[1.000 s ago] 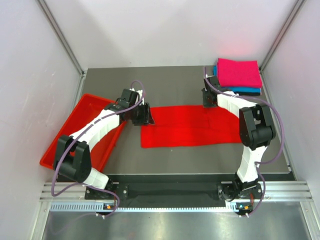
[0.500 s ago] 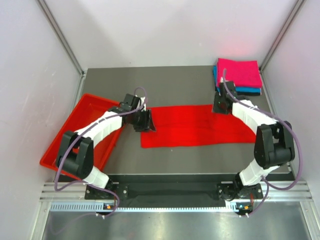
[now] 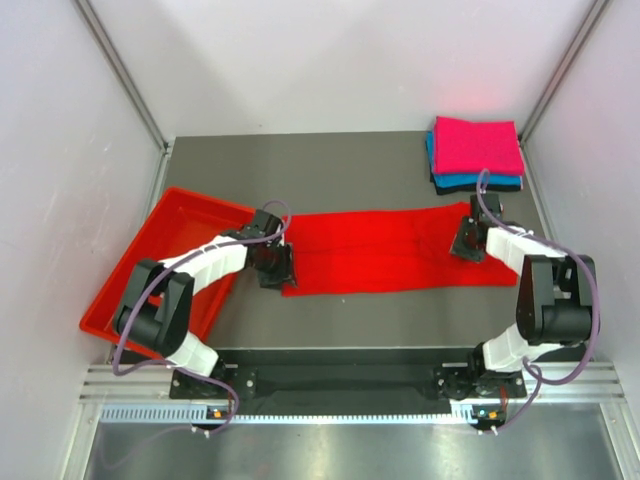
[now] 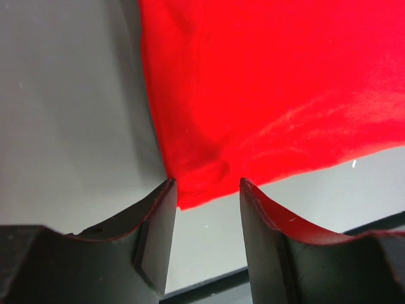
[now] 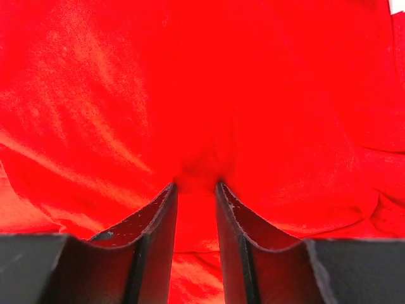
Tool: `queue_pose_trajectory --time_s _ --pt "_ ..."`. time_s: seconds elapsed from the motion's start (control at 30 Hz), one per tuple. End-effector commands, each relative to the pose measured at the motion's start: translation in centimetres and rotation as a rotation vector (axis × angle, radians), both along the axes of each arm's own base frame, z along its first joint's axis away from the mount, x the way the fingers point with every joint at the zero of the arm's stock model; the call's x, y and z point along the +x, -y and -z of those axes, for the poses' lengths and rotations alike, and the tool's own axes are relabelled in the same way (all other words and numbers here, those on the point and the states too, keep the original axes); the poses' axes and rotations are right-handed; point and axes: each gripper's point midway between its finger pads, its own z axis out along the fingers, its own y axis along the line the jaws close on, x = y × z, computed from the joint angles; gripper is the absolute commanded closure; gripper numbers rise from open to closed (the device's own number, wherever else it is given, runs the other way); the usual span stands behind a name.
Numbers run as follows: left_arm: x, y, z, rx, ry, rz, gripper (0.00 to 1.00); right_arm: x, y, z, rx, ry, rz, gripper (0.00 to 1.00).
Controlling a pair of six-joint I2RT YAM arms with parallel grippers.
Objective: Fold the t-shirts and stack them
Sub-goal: Fold the tshirt
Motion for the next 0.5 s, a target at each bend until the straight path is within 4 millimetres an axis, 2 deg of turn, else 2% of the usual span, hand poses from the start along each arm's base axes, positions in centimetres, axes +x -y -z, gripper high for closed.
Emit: queue_pose_trajectory --time_s 0.0,0.07,0.1,0.2,0.33,0.47 --pt "0.6 0.5 -2.4 -0.038 0.049 -0.027 0.5 0.2 0.6 -0.1 -0.015 0.019 -0.009 0.68" --pt "1.3 0.8 -4.2 -0.049 0.093 -0.014 0.49 0.8 0.7 -1.1 -0.015 0.041 -0.002 0.68" --pt "1.9 0.9 -5.7 -0.049 0.12 -0.011 0.49 0.8 1.0 -1.8 -0.012 0.049 0.008 0.68" --pt "2.6 0.4 -6.9 -0.021 0.157 -0.002 0.48 1.8 2.1 -4.3 0.002 0.105 0.038 0.68" --pt "2.4 0.6 -6.6 -0.035 0.165 0.019 0.48 3.0 2.4 -7.1 0.018 0.159 0.023 0.65" --pt "1.8 0.4 -5.0 -0.015 0.11 0.021 0.49 3.2 1.4 -8.0 0.065 0.179 -0.015 0.65"
